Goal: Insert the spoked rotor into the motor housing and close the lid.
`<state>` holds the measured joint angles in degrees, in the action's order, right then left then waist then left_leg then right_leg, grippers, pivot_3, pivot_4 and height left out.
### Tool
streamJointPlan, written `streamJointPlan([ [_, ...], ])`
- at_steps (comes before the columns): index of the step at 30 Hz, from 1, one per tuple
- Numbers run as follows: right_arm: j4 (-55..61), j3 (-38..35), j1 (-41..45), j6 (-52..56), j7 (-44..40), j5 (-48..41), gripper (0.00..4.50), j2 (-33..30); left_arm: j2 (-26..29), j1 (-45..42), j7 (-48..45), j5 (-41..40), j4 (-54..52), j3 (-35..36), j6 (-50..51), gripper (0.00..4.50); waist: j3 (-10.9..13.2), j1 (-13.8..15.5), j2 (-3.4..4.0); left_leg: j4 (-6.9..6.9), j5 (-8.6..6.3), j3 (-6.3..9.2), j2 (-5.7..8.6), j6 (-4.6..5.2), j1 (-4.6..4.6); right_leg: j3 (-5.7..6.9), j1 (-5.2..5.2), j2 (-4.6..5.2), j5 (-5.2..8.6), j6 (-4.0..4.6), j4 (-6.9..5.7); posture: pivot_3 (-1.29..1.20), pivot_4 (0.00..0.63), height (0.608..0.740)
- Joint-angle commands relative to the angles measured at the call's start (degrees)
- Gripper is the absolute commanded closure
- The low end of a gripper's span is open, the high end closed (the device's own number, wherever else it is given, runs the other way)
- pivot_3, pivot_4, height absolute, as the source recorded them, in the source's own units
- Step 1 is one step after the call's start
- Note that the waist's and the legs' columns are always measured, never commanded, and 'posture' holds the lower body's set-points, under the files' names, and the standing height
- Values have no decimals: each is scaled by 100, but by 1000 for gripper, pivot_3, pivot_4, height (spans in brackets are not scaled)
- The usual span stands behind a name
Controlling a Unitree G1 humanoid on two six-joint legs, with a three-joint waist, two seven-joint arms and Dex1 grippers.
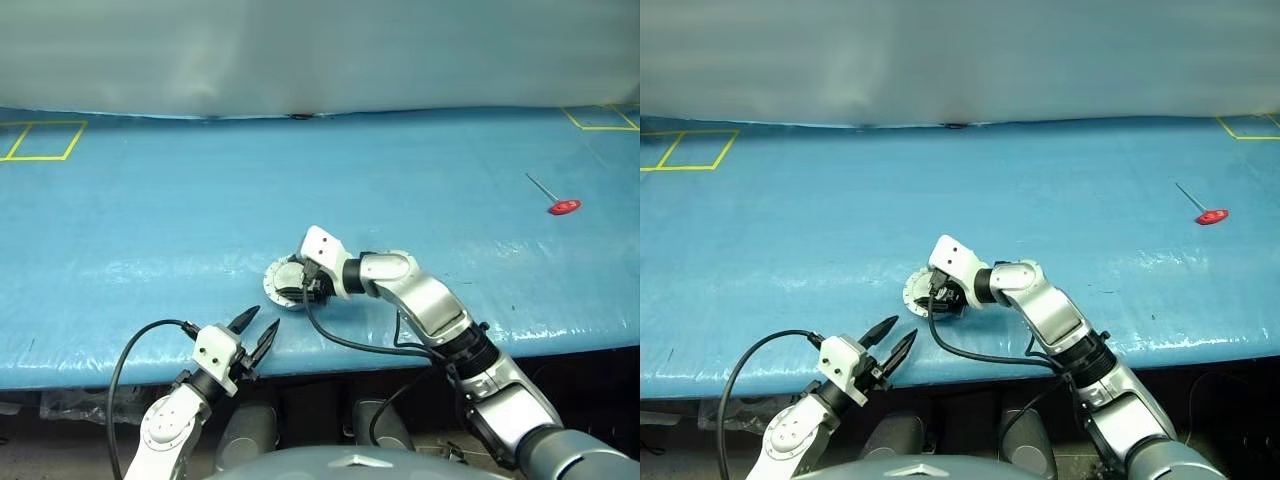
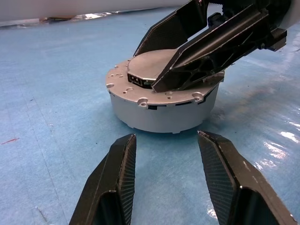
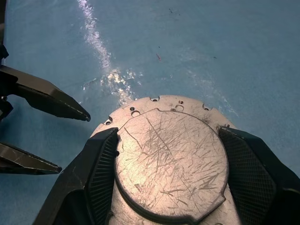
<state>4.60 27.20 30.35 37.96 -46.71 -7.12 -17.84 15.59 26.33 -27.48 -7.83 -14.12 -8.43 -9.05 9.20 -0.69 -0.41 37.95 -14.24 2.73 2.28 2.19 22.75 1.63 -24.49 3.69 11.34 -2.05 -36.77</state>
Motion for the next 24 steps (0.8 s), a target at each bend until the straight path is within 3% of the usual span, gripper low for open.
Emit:
streamJointPlan([
  [1,-20,-44,207,-146,-124,3,1444,-10,-39,-9,-4,-60,-36,-10,-135,2252,0,1,0,0,0,0,0,0,0,0,0,0,0,0,0,0,150,740],
  [12,-431,-43,420,-645,-527,44,1444,-101,-76,-36,-58,-101,77,-34,-150,2252,1,2,1,-1,0,0,1,0,11,1,2,1,-6,-9,0,0,150,740],
  [24,-397,-185,-303,-977,-373,-49,1444,14,-92,-73,-180,-143,219,-32,-199,2252,1,7,1,-1,-1,3,1,-1,7,6,0,4,-1,-2,3,0,150,740],
])
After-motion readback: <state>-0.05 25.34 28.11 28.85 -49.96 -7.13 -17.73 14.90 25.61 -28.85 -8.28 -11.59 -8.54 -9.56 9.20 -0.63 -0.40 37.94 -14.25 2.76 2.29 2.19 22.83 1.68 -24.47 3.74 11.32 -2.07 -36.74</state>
